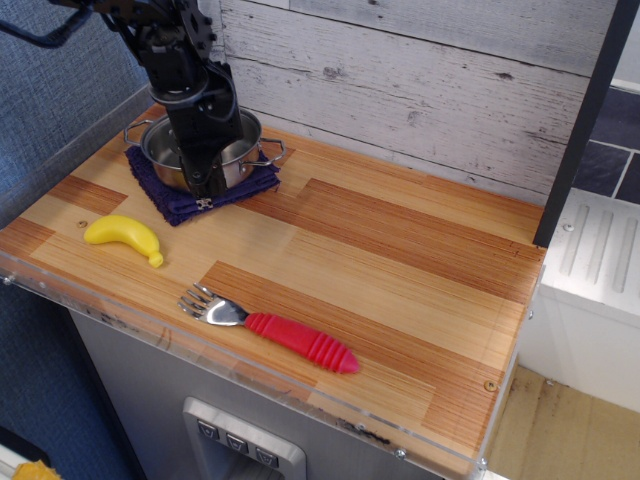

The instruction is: Take the pot off the towel and place it to the right.

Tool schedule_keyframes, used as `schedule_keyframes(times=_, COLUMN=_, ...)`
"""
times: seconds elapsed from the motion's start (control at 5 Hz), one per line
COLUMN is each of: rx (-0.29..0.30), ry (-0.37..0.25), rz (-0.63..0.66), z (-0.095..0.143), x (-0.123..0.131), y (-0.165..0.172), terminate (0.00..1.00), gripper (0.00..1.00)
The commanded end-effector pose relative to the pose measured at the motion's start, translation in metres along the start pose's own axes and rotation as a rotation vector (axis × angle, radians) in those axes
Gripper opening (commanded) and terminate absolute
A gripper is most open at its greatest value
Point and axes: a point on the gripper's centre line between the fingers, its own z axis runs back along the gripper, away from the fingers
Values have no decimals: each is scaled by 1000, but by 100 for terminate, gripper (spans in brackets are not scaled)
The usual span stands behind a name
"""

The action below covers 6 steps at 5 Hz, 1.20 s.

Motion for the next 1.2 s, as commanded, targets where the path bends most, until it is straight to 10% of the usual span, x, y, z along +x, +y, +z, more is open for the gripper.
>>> schedule_keyframes(times=0.0, rx=125, ry=-90, rz=-33, z=45, x=12, y=15, terminate=0, gripper=0)
schedule_keyframes(times=1.0, rx=68, ry=-206, rz=-443, z=50, x=103, y=-91, terminate=0, gripper=0)
